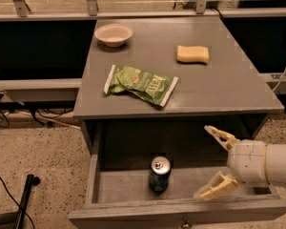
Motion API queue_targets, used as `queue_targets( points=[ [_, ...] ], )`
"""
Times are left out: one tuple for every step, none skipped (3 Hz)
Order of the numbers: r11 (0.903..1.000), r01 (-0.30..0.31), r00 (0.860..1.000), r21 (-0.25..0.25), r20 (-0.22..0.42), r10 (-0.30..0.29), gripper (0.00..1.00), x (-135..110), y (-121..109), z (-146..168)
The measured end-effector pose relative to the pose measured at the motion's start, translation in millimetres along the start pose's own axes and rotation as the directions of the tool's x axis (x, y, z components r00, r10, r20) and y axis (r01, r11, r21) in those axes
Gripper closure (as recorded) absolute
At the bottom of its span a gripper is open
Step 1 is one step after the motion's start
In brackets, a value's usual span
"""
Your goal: Pick pepsi can from top drawer and place on counter
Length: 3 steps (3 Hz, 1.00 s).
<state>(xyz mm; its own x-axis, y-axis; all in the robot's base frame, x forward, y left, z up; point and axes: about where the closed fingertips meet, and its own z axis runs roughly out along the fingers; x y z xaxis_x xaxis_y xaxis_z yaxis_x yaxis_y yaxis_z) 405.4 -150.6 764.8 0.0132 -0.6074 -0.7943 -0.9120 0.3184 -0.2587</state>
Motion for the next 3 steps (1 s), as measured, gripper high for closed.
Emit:
queue_targets(
  points=[
    [1.0, 0.0, 1.0, 0.0, 0.0, 0.0, 0.0, 0, 0, 0],
    [0.9978, -0.048, 0.998, -0.047, 0.046, 0.05, 0.0, -6, 6, 24],
    [0.9921, -0.095, 0.993, -0.083, 0.067, 0.101, 0.0, -7, 17, 52]
  ],
)
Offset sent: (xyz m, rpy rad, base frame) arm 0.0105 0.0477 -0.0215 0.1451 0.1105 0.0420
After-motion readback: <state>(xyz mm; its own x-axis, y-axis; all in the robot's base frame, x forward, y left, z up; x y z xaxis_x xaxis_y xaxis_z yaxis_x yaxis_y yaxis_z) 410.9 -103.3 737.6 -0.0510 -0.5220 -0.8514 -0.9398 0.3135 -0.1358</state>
